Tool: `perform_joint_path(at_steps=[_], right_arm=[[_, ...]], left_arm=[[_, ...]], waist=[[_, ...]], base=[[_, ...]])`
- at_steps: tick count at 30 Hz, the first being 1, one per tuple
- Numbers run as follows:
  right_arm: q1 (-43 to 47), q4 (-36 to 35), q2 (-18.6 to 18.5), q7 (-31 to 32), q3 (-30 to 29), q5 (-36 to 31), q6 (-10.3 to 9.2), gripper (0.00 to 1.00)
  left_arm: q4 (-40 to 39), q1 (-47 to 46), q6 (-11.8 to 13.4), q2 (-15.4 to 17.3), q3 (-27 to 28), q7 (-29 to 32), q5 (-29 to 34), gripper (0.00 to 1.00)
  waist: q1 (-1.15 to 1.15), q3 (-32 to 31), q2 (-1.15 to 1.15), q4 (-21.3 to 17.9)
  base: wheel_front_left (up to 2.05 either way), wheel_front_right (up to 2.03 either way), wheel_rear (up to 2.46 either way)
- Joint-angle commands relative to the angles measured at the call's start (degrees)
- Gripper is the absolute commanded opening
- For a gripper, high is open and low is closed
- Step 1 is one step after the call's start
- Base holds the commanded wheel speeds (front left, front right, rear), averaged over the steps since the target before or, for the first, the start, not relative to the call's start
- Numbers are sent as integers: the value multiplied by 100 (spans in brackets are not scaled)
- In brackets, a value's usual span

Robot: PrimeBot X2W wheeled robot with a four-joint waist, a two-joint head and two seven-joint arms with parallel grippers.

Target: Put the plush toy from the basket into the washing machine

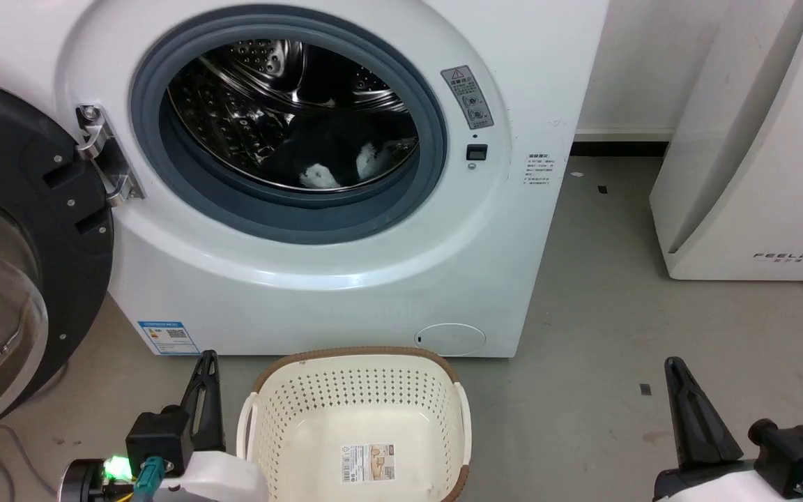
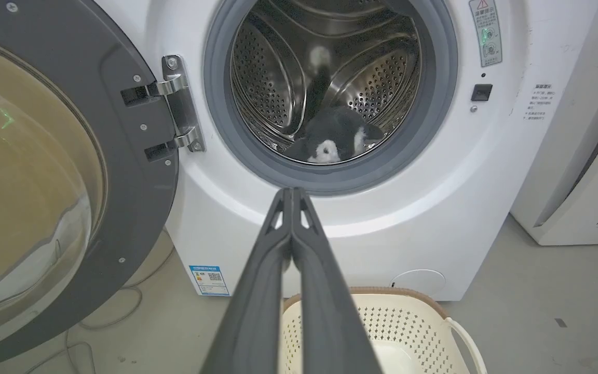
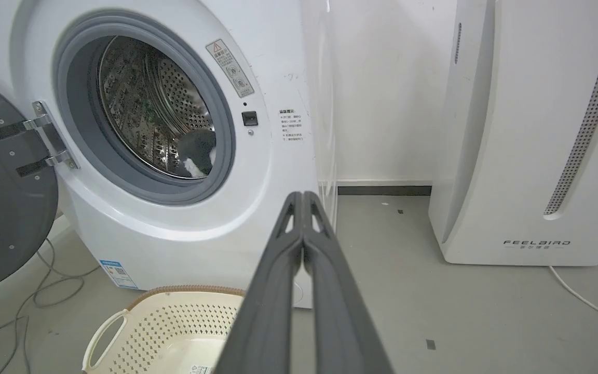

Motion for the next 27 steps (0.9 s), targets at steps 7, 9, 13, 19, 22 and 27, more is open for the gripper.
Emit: perform_joint_path(at_steps=[7, 9, 13, 19, 22, 27], right_arm=[[-116, -15, 0, 111, 10, -96, -1, 0], [-124, -16, 0, 134, 11, -115, -1, 0], [-142, -18, 0, 181, 12, -153, -2, 0], [-177, -21, 0, 276, 16, -229, -2, 0], [-191, -23, 0, 311, 17, -258, -2, 0], [-213, -25, 0, 370, 19, -305, -2, 0]], left_arm=[[-89, -3, -53, -17, 21, 106, 57, 0], [-102, -3, -64, -20, 24, 129, 62, 0], [-129, -4, -84, -28, 31, 176, 72, 0], [-183, -4, -125, -43, 44, 270, 92, 0], [-203, -5, -140, -49, 49, 305, 99, 0], [-237, -5, -166, -58, 58, 364, 112, 0]], waist=[[0, -7, 0, -9], [0, -9, 0, -11], [0, -13, 0, -16], [0, -22, 0, -26], [0, -25, 0, -30], [0, -30, 0, -36]], base=[[0, 0, 0], [0, 0, 0], [0, 0, 0], [0, 0, 0], [0, 0, 0], [0, 0, 0]])
